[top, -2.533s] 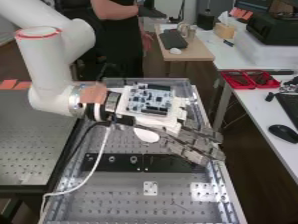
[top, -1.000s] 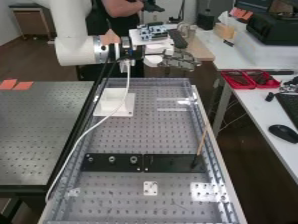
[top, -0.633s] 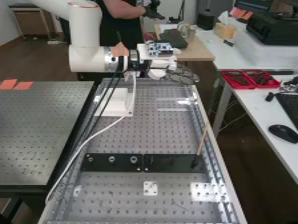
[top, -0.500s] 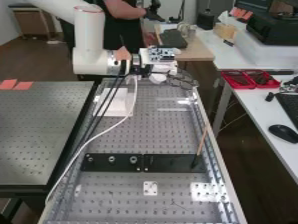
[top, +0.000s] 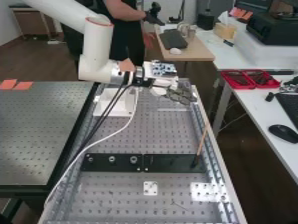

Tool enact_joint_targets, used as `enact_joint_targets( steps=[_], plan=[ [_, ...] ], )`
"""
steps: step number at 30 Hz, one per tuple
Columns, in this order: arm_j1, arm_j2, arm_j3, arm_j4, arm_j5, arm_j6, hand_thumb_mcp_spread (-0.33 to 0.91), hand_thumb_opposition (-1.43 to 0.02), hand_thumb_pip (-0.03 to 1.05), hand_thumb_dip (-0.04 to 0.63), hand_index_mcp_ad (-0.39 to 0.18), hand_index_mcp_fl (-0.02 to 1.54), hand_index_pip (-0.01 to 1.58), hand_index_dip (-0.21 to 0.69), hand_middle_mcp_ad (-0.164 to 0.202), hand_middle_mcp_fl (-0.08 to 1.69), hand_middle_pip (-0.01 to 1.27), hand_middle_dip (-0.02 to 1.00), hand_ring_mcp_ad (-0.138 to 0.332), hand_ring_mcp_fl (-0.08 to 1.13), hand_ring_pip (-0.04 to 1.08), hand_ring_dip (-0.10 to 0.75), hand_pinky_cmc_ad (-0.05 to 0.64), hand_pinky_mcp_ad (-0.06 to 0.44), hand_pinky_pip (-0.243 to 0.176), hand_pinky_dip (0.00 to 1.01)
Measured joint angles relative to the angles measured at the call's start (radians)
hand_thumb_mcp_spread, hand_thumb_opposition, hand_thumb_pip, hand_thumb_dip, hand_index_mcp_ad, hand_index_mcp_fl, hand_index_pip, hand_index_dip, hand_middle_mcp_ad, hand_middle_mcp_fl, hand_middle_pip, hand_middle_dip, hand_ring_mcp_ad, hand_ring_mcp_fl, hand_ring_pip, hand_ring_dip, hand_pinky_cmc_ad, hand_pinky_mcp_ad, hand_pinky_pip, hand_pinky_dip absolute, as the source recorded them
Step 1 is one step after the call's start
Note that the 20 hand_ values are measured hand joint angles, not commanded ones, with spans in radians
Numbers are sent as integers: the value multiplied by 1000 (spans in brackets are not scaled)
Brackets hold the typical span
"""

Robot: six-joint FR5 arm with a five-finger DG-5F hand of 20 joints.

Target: Grab the drill bit and place it in the clear container

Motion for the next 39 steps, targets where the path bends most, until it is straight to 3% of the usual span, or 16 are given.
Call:
enact_joint_targets(
  steps=[5, 7, 8, 11, 18, 21, 27, 39],
  plan=[
    [-2, -1, 0, 2, 2, 2, 632, -970, 497, 269, -105, 761, 1089, 278, 91, 243, 120, 157, 260, 47, 94, -5, 295, 215, -93, 176],
    [-3, -3, 5, -13, -1, 2, 639, -965, 443, 269, -105, 749, 1075, 279, 91, 227, 124, 157, 260, 47, 94, -5, 298, 215, -93, 176],
    [-4, -5, 12, -31, -7, 1, 606, -956, 400, 267, -106, 703, 977, 290, 91, 197, 124, 157, 264, 47, 94, -5, 295, 215, -93, 176],
    [-7, -13, 33, -76, -27, 0, 501, -895, 347, 255, -103, 213, 513, 265, 91, 70, 124, 157, 264, 52, 101, -5, 295, 215, -89, 176],
    [-9, -10, 31, -75, -30, 6, 377, -785, 389, 150, -87, 58, 197, 278, 94, 49, 124, 157, 262, 19, 80, -3, 295, 215, -89, 202],
    [-10, -4, 26, -68, -24, 11, 367, -775, 405, 150, -77, 63, 157, 279, 91, 5, 124, 157, 262, 14, 75, -3, 295, 211, -108, 213],
    [-22, 46, -1, -41, -27, 21, 365, -742, 407, 133, -75, 59, 113, 265, 91, 2, 120, 157, 262, 12, 77, -7, 298, 208, -108, 229],
    [-82, 263, -85, 6, -38, -16, 365, -714, 351, 131, -75, 54, 101, 265, 93, 7, 138, 157, 264, 14, 80, -7, 298, 202, -113, 243]
  ],
)
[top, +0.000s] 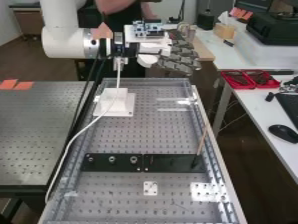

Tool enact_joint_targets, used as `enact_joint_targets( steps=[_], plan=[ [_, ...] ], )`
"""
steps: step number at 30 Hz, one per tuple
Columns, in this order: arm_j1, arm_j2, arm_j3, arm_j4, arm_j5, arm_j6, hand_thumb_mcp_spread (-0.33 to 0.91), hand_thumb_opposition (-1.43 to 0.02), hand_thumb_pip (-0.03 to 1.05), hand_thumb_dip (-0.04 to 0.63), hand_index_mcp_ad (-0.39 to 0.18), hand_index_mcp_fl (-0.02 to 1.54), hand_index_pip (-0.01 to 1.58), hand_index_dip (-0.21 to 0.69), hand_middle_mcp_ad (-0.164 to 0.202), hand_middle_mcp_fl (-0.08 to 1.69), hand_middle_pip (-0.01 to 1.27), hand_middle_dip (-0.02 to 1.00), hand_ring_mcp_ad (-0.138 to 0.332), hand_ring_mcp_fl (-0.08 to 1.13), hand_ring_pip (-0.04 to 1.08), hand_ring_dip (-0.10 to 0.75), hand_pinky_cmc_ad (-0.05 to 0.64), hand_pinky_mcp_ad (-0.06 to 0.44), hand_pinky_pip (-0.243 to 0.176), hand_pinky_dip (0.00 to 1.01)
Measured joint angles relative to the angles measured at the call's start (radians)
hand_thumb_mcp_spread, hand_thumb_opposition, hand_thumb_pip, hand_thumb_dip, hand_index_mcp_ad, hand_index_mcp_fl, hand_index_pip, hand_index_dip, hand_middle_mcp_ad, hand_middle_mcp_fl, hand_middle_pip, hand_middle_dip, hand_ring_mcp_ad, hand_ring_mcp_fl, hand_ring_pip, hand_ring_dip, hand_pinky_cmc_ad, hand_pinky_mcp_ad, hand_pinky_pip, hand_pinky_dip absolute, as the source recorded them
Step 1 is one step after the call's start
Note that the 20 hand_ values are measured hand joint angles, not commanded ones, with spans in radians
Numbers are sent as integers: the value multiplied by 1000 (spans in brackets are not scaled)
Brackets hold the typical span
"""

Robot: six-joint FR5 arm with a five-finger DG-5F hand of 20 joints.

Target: Grab the drill bit and place it in the clear container

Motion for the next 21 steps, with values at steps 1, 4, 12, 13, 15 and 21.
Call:
enact_joint_targets(
  steps=[1, 4, 12, 13, 15, 21],
  plan=[
    [-6, 16, -6, 0, 3, -3, 365, -714, 347, 134, -73, 54, 101, 265, 93, 5, 138, 157, 264, 14, 80, -7, 298, 202, -113, 244],
    [-20, 49, -23, 0, 20, -8, 367, -714, 318, 117, -63, 72, 101, 265, 93, 9, 138, 157, 264, 14, 80, -7, 314, 201, -119, 241],
    [-35, 97, -54, 11, 87, -7, 367, -717, 288, 113, -59, 98, 103, 269, 89, 9, 138, 157, 260, 14, 80, -3, 367, 215, -126, 265],
    [-35, 101, -57, 13, 93, -8, 365, -717, 286, 113, -59, 98, 103, 269, 89, 9, 138, 157, 260, 14, 80, -3, 363, 215, -126, 265],
    [-36, 105, -59, 16, 96, -11, 365, -717, 284, 113, -59, 98, 103, 271, 89, 9, 138, 157, 260, 16, 80, -3, 363, 215, -126, 274],
    [-38, 110, -55, 11, 93, -22, 370, -719, 278, 117, -59, 98, 103, 278, 89, 5, 138, 157, 260, 12, 79, -7, 379, 213, -126, 278]
  ],
)
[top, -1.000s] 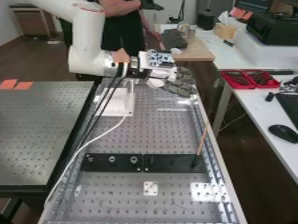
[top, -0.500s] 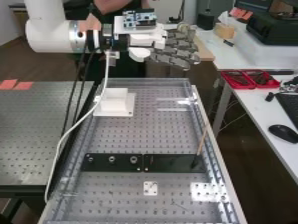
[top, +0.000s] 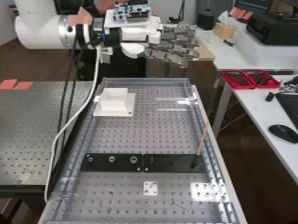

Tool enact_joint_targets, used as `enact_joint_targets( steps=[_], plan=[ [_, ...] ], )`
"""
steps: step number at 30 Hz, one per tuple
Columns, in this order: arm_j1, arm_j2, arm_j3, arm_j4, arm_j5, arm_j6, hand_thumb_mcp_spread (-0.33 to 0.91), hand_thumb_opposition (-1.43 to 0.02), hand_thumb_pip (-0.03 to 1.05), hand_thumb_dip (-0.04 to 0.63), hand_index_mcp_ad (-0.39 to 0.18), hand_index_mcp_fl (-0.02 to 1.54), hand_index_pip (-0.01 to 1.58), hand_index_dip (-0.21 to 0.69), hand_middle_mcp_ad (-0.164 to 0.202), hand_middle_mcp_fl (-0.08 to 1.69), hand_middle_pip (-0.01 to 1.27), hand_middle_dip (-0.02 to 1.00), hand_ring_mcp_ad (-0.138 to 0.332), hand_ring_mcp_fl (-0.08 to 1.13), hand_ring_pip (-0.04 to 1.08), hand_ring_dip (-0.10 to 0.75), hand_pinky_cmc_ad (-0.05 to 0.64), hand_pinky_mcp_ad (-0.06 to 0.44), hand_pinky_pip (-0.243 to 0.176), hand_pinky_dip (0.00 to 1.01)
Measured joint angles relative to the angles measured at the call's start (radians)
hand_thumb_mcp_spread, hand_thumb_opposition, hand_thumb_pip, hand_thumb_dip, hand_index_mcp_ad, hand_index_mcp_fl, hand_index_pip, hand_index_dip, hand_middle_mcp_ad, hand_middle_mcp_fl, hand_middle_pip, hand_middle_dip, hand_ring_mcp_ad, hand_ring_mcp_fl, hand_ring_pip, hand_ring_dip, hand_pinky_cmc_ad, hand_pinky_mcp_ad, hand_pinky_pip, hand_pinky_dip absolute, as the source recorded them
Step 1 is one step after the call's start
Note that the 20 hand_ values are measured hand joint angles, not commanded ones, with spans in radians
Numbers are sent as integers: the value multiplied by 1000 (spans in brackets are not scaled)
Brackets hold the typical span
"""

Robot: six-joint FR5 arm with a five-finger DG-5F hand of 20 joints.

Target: Grab the drill bit and place it in the clear container

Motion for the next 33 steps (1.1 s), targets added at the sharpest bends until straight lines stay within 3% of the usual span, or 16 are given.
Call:
enact_joint_targets(
  steps=[27, 33],
  plan=[
    [-5, 26, 1, -5, -19, -16, 375, -719, 262, 101, -59, 98, 101, 297, 89, 9, 138, 161, 260, 16, 79, -7, 398, 213, -126, 278],
    [-1, 27, 8, -10, -30, -28, 370, -709, 202, 86, -54, 99, 105, 297, 93, 9, 138, 161, 264, 16, 79, -7, 394, 215, -127, 293]
  ],
)
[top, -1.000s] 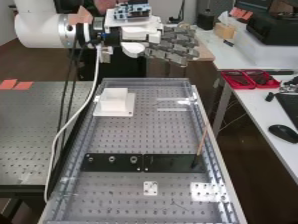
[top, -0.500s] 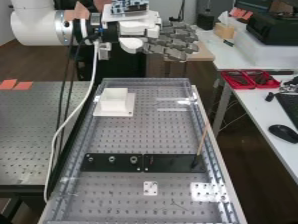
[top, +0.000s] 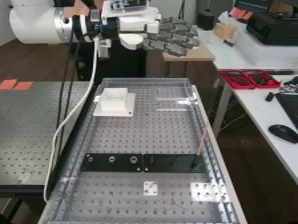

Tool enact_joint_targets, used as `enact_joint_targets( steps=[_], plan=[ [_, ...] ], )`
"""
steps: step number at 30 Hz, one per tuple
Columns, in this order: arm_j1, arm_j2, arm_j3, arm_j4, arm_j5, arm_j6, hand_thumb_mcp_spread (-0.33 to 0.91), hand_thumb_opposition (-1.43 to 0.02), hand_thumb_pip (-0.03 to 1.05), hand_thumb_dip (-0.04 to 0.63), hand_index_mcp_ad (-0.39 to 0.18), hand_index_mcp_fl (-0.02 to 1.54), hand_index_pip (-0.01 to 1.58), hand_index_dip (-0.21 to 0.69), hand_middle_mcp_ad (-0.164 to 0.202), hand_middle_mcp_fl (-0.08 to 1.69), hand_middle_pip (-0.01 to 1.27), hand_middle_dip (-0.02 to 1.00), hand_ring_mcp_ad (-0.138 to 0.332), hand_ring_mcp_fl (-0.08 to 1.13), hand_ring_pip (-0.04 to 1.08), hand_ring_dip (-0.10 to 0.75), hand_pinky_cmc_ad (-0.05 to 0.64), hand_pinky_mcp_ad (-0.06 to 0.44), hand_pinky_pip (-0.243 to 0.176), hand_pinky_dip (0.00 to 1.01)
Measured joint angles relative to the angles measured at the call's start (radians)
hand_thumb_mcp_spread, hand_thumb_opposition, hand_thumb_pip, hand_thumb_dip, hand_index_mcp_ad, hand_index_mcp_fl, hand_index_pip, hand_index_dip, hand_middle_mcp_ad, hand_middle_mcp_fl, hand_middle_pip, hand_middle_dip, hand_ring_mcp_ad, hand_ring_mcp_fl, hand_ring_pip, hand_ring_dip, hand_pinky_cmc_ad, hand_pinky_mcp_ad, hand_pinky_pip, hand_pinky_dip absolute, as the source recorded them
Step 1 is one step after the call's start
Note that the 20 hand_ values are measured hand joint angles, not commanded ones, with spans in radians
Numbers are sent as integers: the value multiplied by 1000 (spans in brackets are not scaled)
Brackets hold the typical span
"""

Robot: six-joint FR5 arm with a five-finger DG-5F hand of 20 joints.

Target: Grab the drill bit and place it in the clear container

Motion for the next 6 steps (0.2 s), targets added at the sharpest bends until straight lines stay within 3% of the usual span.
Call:
enact_joint_targets(
  steps=[6],
  plan=[
    [2, 17, -9, 0, 12, -22, 330, -682, 188, 52, -38, 98, 101, 297, 93, 10, 138, 154, 264, 16, 79, -3, 415, 215, -127, 309]
  ],
)
